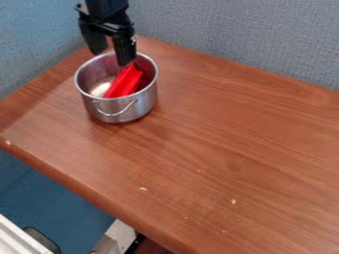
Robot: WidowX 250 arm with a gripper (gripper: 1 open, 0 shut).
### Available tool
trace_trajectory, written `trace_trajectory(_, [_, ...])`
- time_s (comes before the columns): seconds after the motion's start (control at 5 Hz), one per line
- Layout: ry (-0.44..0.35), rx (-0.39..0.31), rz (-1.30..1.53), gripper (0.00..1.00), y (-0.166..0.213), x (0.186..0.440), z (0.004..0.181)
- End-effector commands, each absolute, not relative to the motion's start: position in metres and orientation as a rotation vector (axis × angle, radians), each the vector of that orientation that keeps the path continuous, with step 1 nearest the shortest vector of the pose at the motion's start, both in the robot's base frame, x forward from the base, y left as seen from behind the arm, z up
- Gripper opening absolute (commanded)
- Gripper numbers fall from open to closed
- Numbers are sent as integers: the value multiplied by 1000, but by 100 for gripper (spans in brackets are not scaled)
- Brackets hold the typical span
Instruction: Move the red object from the metal pot to the table
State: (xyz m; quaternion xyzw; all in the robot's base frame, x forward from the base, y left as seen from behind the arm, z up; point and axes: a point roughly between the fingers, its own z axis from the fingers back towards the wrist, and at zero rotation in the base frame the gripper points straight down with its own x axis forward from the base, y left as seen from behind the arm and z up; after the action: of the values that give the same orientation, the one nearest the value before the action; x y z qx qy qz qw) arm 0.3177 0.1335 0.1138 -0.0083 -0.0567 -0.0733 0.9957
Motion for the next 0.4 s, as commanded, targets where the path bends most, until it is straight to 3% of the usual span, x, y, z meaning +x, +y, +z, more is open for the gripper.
trace_trajectory(0.0, [-169, 10, -179, 100, 133, 334, 133])
trace_trajectory(0.2, [-167, 21, -243, 100, 136, 331, 136])
